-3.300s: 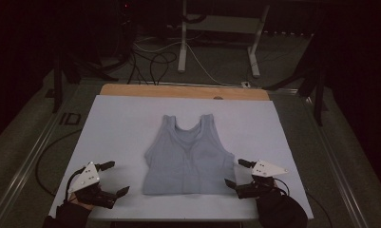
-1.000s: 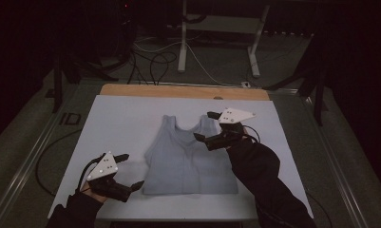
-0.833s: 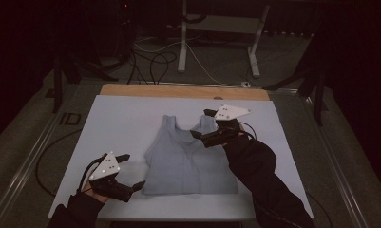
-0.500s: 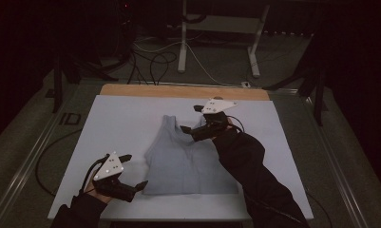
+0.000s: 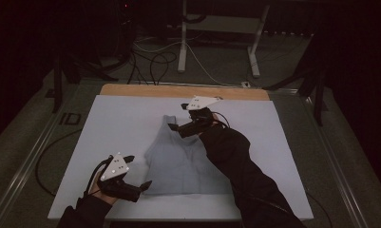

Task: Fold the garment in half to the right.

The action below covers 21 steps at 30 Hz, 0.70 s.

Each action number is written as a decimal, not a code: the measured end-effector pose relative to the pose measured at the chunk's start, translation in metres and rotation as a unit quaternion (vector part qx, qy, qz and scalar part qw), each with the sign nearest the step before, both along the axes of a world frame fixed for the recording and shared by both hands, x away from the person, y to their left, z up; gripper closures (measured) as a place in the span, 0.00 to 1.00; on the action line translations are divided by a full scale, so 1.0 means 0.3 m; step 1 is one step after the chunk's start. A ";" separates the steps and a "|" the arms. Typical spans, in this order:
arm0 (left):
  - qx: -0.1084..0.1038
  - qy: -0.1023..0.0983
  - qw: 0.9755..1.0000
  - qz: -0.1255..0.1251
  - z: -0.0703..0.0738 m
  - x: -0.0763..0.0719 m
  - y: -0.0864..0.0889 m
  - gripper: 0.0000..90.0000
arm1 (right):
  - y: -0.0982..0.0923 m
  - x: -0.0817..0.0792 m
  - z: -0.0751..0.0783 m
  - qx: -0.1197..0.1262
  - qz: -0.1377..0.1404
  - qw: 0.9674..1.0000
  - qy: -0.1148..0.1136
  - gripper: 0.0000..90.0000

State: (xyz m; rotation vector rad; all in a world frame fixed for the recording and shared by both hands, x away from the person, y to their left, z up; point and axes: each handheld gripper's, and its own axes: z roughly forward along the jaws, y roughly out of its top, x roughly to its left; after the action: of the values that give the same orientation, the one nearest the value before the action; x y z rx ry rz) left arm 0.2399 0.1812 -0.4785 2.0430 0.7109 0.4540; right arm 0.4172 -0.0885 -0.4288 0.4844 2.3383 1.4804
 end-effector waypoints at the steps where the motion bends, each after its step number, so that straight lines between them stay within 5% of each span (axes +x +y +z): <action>1: 0.002 0.001 1.000 0.001 -0.003 -0.001 -0.004 0.01 | 0.013 0.014 -0.009 0.001 -0.003 1.000 0.007 0.10; 14: 0.024 0.019 0.999 0.026 -0.052 -0.006 -0.061 0.01 | 0.080 0.098 -0.063 -0.019 -0.013 0.999 0.032 0.10; 21: 0.026 0.056 0.997 0.037 -0.091 -0.002 -0.075 0.01 | 0.116 0.142 -0.116 -0.040 -0.020 0.998 0.049 0.10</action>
State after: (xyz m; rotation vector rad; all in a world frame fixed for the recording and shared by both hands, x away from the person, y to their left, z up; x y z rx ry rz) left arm 0.2394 0.1586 -0.5058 2.1084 0.8514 0.4066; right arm 0.4598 -0.0536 -0.4636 0.5911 2.4364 1.3692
